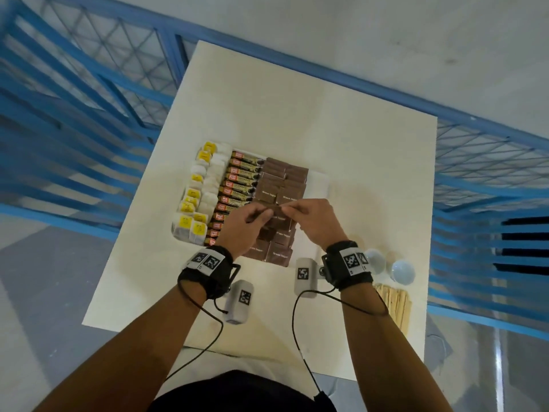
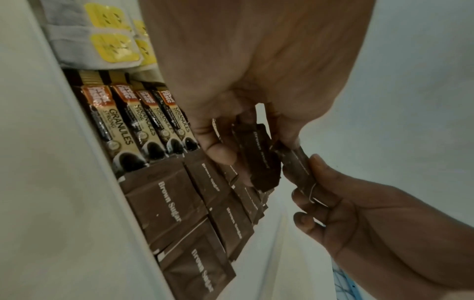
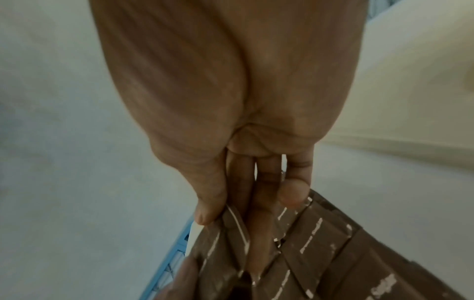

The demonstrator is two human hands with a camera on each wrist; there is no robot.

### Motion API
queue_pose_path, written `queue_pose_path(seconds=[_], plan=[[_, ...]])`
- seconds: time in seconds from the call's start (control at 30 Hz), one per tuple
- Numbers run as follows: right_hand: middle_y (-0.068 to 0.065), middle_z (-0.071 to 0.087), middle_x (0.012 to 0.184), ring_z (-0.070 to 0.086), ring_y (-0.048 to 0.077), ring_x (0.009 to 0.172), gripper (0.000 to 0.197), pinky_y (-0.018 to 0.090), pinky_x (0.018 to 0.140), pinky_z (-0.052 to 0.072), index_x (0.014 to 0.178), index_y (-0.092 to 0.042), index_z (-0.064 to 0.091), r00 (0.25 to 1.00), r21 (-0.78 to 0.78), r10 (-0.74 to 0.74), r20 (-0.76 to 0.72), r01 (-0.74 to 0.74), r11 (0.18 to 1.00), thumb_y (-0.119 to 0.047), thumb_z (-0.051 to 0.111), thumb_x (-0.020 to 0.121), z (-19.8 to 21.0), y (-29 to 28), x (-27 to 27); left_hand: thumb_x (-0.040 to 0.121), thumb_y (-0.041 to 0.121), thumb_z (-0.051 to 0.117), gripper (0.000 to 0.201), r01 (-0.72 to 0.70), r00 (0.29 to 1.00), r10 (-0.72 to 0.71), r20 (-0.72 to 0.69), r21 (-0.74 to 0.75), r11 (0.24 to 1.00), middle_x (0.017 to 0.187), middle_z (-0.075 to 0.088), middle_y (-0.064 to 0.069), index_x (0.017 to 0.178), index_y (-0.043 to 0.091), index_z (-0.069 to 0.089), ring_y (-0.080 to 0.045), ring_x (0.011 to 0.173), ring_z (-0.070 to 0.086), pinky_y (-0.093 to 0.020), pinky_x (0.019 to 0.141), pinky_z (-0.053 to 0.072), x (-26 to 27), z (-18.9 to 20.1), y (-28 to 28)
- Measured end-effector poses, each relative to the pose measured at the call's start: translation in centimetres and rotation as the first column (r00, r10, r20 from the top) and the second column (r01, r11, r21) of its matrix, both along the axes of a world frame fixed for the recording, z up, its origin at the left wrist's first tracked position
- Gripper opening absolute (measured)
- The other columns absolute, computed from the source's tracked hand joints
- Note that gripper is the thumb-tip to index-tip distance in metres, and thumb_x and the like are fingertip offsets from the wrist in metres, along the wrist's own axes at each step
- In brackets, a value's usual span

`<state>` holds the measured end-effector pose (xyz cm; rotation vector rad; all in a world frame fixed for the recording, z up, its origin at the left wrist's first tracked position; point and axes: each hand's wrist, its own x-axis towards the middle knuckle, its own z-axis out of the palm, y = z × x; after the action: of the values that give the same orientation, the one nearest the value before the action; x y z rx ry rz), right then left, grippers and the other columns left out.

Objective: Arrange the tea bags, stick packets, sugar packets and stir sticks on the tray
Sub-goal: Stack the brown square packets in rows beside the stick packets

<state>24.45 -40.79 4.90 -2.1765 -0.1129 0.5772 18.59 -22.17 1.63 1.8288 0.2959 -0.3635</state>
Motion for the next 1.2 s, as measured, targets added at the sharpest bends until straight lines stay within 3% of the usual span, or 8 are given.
queue_pose_path(seconds=[0.13,0.3,0.47,0.57,0.67,0.77,0.93,1.2], plan=[[-0.006,0.072,0.076,0.061,-0.003,0.059,0.016,0.015,0.061,0.047,0.098,-0.013,0.079,0.98,0.104,-0.147,-0.132,0.161,0.981,-0.026,0.073,0.091,-0.8,0.5,0.6,0.101,0.034,0.06,0.013,-0.069,0.997,0.069,-0.038,0.008,0.998,0.091,0.071,0.004,0.096,0.024,0.067,-0.017,0.085,0.071,-0.026,0.06,0.053,0.9,-0.2,0.2],[-0.006,0.074,0.074,0.066,0.001,0.059,0.022,0.013,0.054,0.048,0.087,-0.01,0.075,0.936,0.117,-0.315,-0.158,0.334,0.935,-0.031,0.081,0.083,-1.3,0.2,0.9,0.101,0.036,0.06,0.015,-0.061,0.997,0.063,-0.042,0.051,0.997,0.086,0.069,0.006,0.092,0.026,0.067,-0.02,0.084,0.07,-0.045,0.071,0.062,1.6,0.0,-0.3],[-0.004,0.076,0.082,0.072,0.01,0.069,0.017,0.024,0.059,0.056,0.091,-0.023,0.072,0.935,0.09,-0.306,-0.182,0.325,0.941,-0.039,0.075,0.087,-1.8,-0.2,0.7,0.101,0.036,0.059,0.019,-0.073,0.997,0.074,-0.019,0.069,0.995,0.088,0.068,0.005,0.098,0.02,0.068,-0.017,0.084,0.067,-0.04,0.078,0.059,2.5,-0.5,-0.7],[-0.004,0.075,0.084,0.071,0.004,0.066,0.017,0.018,0.057,0.053,0.101,-0.016,0.07,0.948,0.08,-0.215,-0.233,0.239,0.968,-0.027,0.075,0.089,-1.5,-0.5,0.8,0.101,0.037,0.061,0.021,-0.111,0.993,0.112,-0.043,0.034,0.993,0.092,0.071,-0.001,0.103,0.019,0.07,-0.02,0.087,0.07,-0.032,0.07,0.06,3.1,-0.6,-0.6],[0.005,0.076,0.082,0.069,0.003,0.062,0.014,0.012,0.055,0.048,0.101,-0.003,0.07,0.933,0.131,-0.288,-0.218,0.32,0.938,-0.012,0.072,0.091,-1.7,-0.6,1.7,0.1,0.04,0.06,0.023,-0.13,0.99,0.131,-0.057,0.013,0.991,0.094,0.072,0.003,0.109,0.02,0.07,-0.018,0.09,0.071,-0.043,0.075,0.063,3.6,-0.5,-0.4],[0.003,0.077,0.078,0.069,0.004,0.062,0.011,0.017,0.063,0.053,0.097,-0.005,0.073,0.893,0.078,-0.429,-0.136,0.441,0.894,-0.013,0.074,0.09,-2.9,-0.7,3.5,0.101,0.028,0.062,0.02,-0.143,0.985,0.144,-0.093,0.018,0.99,0.103,0.071,0.005,0.118,0.02,0.069,-0.015,0.096,0.069,-0.043,0.075,0.064,3.7,-0.5,0.0],[-0.008,0.076,0.073,0.069,0.007,0.071,0.011,0.034,0.086,0.058,0.092,-0.015,0.077,0.896,-0.085,-0.437,-0.074,0.431,0.898,-0.025,0.073,0.089,-5.1,-0.6,5.7,0.095,0.01,0.069,0.025,-0.126,0.983,0.12,-0.138,-0.041,0.991,0.108,0.073,0.003,0.115,0.024,0.067,-0.016,0.1,0.071,-0.036,0.077,0.061,3.1,-1.4,0.9],[0.0,0.077,0.091,0.068,0.014,0.086,0.02,0.028,0.09,0.052,0.1,-0.014,0.079,0.901,-0.215,-0.433,-0.011,0.421,0.881,-0.028,0.077,0.086,-5.9,-0.5,6.5,0.092,0.006,0.071,0.026,-0.088,0.991,0.084,-0.101,-0.032,0.996,0.105,0.075,0.008,0.114,0.019,0.069,-0.001,0.094,0.07,-0.019,0.08,0.055,2.8,-1.8,1.2]])
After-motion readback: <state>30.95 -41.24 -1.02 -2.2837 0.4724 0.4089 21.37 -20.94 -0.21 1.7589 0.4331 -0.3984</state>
